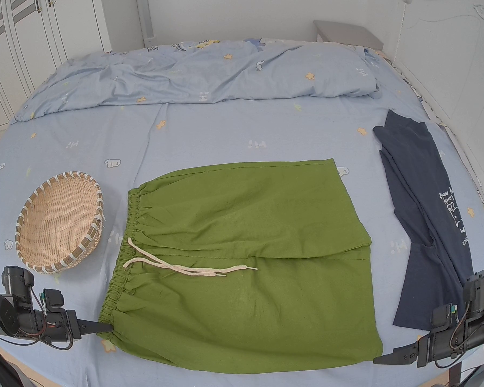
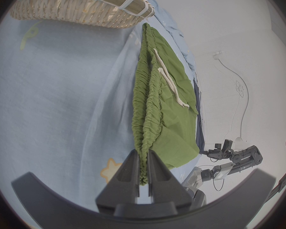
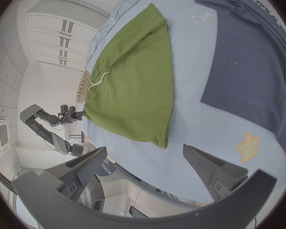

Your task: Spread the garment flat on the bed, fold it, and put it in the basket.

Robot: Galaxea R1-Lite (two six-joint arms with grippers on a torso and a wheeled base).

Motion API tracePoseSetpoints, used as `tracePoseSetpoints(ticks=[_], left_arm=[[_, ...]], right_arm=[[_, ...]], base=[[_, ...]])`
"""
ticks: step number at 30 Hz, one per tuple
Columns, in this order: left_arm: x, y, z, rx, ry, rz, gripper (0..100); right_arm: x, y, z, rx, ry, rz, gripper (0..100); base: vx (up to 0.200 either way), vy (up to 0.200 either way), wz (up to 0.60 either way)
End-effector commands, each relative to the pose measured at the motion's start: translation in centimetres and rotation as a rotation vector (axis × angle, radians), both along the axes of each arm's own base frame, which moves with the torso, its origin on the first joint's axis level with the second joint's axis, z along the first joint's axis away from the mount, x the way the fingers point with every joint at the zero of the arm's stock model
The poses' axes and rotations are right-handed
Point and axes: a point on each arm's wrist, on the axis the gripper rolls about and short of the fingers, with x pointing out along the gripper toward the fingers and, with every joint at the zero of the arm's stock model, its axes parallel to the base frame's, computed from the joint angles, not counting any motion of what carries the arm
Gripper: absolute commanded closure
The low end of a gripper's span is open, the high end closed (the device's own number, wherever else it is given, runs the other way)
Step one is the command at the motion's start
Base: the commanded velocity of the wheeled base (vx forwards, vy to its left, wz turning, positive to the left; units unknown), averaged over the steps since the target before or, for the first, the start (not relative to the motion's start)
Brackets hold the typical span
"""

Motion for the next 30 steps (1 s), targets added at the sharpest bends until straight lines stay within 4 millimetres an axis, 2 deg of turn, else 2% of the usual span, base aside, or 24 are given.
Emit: tracePoseSetpoints(ticks=[1,19,28,30], left_arm=[[0.0,0.0,0.1,0.002,-0.006,-0.001,100],[0.0,0.0,0.1,0.002,-0.007,0.001,100],[0.1,0.0,0.0,0.0,-0.002,-0.001,100],[0.1,0.0,0.0,-0.001,-0.001,-0.001,100]], right_arm=[[1.2,0.3,-2.4,-0.009,0.116,0.036,0],[3.2,1.7,-4.6,0.046,0.131,0.124,0],[3.8,2.1,-4.8,0.054,0.101,0.137,0],[4.1,2.8,-5.1,0.073,0.118,0.13,0]], base=[[0.0,0.0,0.0],[0.0,0.0,0.0],[0.0,0.0,0.0],[0.0,0.0,0.0]])
